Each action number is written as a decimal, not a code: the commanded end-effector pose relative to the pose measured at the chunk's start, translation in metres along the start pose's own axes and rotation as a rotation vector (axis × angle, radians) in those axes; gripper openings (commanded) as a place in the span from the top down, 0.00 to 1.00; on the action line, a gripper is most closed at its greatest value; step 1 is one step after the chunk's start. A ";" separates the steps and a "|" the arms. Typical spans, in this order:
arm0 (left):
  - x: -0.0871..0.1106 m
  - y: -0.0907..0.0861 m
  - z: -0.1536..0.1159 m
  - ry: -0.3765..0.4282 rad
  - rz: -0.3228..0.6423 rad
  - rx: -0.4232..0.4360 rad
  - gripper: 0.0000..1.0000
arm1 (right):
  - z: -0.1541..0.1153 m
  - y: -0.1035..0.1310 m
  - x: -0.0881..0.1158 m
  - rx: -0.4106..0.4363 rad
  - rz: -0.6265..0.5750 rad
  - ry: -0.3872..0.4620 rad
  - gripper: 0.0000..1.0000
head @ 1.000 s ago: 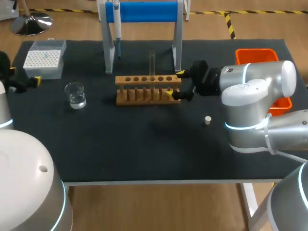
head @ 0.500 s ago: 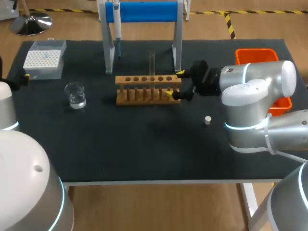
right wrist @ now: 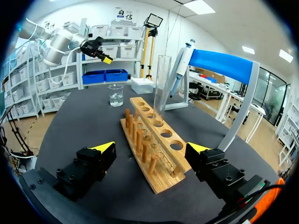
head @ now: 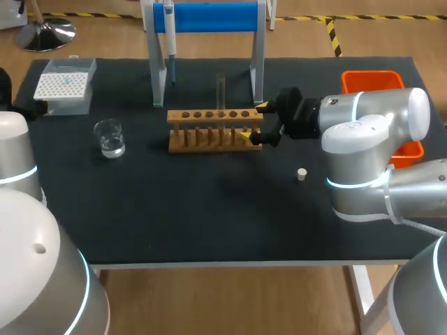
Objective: Invert the test tube, pick up the pipette, mount the tip to pipette, aspirate from beaker and dispense into the tube, eject the tip, return the pipette, and cap with the stopper.
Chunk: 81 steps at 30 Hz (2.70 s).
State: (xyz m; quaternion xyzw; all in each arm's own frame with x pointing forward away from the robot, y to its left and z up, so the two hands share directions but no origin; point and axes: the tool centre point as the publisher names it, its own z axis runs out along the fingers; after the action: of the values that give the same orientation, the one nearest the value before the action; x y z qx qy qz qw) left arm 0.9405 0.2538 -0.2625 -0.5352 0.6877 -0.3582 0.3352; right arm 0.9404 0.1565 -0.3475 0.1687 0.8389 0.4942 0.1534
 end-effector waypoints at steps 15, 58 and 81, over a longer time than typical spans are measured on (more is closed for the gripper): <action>-0.023 -0.007 0.081 0.000 -0.033 -0.007 0.00 | -0.001 -0.001 0.000 -0.003 0.000 0.000 0.00; -0.047 -0.026 0.125 -0.010 -0.018 -0.048 0.00 | -0.001 -0.001 0.000 -0.003 0.000 0.000 0.00; -0.029 -0.020 0.166 -0.013 -0.015 -0.067 0.00 | -0.001 -0.001 0.000 -0.003 0.000 0.000 0.00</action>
State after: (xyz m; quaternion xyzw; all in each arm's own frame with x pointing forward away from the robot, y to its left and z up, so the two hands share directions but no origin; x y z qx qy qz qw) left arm 1.0867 0.2601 -0.3227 -0.5518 0.6956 -0.3371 0.3131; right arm 0.9403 0.1566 -0.3475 0.1687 0.8389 0.4942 0.1533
